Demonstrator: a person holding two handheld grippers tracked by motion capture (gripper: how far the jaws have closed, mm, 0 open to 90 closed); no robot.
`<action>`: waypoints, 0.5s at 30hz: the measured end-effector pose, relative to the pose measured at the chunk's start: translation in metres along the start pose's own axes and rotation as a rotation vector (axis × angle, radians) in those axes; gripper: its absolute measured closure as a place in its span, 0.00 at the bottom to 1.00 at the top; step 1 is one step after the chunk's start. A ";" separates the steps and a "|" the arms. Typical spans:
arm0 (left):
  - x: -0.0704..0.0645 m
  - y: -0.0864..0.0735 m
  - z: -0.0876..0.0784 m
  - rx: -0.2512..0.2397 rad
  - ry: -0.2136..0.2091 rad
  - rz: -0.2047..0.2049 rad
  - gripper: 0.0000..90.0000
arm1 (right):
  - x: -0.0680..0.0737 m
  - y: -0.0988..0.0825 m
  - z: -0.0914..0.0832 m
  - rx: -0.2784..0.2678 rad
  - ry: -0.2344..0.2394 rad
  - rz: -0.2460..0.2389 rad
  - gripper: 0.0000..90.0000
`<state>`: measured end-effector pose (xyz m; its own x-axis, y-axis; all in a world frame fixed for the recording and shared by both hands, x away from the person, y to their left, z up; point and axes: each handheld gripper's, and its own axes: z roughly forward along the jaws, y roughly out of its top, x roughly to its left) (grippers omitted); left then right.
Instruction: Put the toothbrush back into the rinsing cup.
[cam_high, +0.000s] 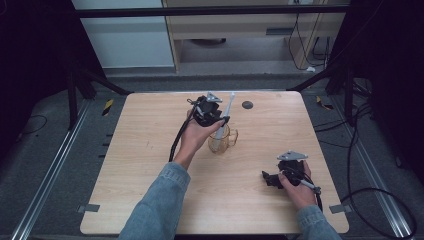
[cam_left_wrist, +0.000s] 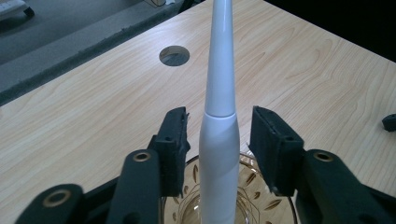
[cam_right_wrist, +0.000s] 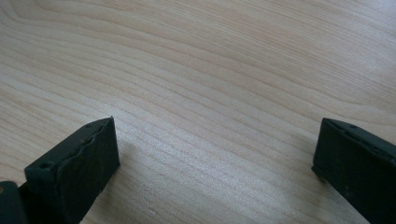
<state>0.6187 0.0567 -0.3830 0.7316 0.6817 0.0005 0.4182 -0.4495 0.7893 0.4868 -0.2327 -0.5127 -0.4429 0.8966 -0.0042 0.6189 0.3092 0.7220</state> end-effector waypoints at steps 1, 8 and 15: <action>0.000 0.000 0.000 -0.002 -0.001 -0.001 0.59 | 0.000 0.000 0.000 0.000 0.000 0.000 0.00; -0.004 -0.001 -0.002 0.000 0.010 0.030 0.46 | 0.000 0.000 0.000 0.000 0.000 0.001 0.00; -0.007 0.000 -0.007 -0.014 0.053 0.050 0.27 | 0.000 0.000 0.000 0.000 0.000 0.002 0.00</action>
<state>0.6101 0.0561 -0.3789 0.7220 0.6881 0.0726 0.3739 -0.4763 0.7958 0.4867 -0.2326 -0.5127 -0.4421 0.8970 -0.0029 0.6198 0.3078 0.7219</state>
